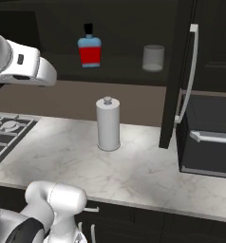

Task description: There is a bowl on the dining counter. Grab a lemon wedge from the fridge and place it in the bowl. Then get the liquor bottle and glass cup from the cabinet and place them next to the bowl.

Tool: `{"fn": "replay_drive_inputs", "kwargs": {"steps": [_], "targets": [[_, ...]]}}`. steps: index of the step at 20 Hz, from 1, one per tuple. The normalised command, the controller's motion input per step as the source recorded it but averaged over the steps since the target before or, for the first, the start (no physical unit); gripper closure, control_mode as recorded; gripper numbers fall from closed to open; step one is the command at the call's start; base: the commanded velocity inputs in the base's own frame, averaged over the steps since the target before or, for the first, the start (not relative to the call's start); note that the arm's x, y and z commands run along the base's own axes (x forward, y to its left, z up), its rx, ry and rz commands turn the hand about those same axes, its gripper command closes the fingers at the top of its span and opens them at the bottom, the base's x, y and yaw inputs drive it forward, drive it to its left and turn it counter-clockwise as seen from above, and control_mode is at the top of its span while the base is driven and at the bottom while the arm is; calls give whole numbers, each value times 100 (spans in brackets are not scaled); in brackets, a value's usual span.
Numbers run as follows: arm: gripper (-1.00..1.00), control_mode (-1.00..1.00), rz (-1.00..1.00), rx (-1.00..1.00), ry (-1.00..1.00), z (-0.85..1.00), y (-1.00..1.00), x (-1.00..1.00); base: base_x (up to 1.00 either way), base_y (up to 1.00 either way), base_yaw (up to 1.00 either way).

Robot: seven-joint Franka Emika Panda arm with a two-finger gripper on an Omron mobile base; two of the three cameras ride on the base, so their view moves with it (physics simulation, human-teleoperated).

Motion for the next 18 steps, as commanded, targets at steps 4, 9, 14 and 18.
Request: {"fn": "replay_drive_inputs", "kwargs": {"steps": [4, 9, 14, 18], "targets": [[-100, -100, -2, 0, -1, 0, 3, 57, 0, 0, 0], [-100, -100, -6, 0, -5, 0, 1, 59, 0, 0, 0], [-100, -100, -12, -1, -9, 2, 23, 51, 0, 0, 0], [-100, -100, -14, -4, -14, 0, 30, 45, 0, 0, 0]]}}
